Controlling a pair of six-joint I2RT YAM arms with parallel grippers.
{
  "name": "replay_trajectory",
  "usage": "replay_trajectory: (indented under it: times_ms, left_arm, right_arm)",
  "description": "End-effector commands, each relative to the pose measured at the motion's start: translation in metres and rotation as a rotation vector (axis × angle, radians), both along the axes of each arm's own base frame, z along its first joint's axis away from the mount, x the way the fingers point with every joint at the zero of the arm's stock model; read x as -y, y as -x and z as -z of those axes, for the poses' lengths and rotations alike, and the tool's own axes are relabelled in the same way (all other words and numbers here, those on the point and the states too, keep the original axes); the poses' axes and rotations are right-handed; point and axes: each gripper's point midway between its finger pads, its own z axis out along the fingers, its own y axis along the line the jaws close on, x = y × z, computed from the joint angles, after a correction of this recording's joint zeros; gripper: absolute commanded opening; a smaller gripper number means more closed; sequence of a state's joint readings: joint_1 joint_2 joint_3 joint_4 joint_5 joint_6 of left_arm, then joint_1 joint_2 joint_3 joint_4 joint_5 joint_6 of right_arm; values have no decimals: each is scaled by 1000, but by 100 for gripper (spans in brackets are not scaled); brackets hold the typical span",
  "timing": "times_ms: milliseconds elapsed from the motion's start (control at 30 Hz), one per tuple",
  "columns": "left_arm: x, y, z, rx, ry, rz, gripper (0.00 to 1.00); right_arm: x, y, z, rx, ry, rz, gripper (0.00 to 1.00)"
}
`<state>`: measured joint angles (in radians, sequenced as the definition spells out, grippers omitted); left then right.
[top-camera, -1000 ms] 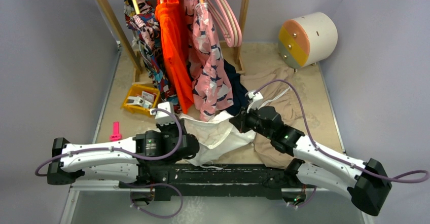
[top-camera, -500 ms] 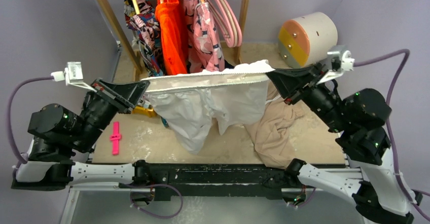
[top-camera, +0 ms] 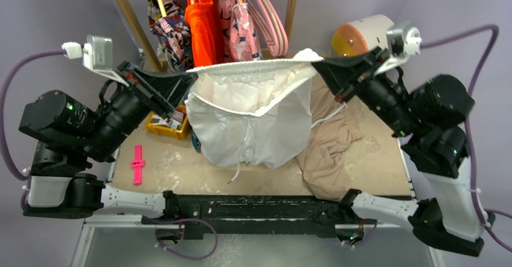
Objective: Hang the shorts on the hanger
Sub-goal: Adjust the shorts at the center of the board.
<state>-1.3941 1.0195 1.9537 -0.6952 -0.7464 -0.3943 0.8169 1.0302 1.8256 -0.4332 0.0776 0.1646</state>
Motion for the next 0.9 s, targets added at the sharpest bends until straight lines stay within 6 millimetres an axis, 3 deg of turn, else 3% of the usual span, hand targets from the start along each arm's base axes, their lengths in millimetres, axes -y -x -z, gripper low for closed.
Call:
replay_trajectory:
  times_ms: [0, 100, 267, 333, 400, 433, 467, 633, 733, 867]
  left_arm:
    - [-20, 1, 8, 34, 20, -18, 0]
    - [-42, 5, -26, 78, 100, -22, 0]
    - [-63, 30, -117, 233, 236, 92, 0]
    - [-61, 35, -129, 263, 256, 121, 0]
    - [-50, 30, -115, 247, 218, 107, 0]
    - [-55, 28, -104, 237, 210, 89, 0]
    - [-38, 20, -80, 210, 149, 69, 0]
    - [-13, -4, 12, 79, -54, -43, 0]
    - [3, -15, 66, 12, -196, -97, 0]
    - [7, -30, 129, -55, -352, -214, 0]
  right_arm:
    - [10, 7, 13, -6, -24, 6, 0]
    - [16, 20, -17, 51, -43, -24, 0]
    - [33, 75, -116, 288, -166, -168, 0]
    - [42, 90, -133, 332, -200, -191, 0]
    - [46, 93, -129, 329, -207, -188, 0]
    - [37, 84, -110, 290, -173, -188, 0]
    - [33, 71, -92, 251, -153, -153, 0]
    - [7, 18, 10, 36, -14, -51, 0]
    - [-8, -3, 76, -86, 52, -19, 0]
    - [-15, -23, 145, -206, 105, 42, 0]
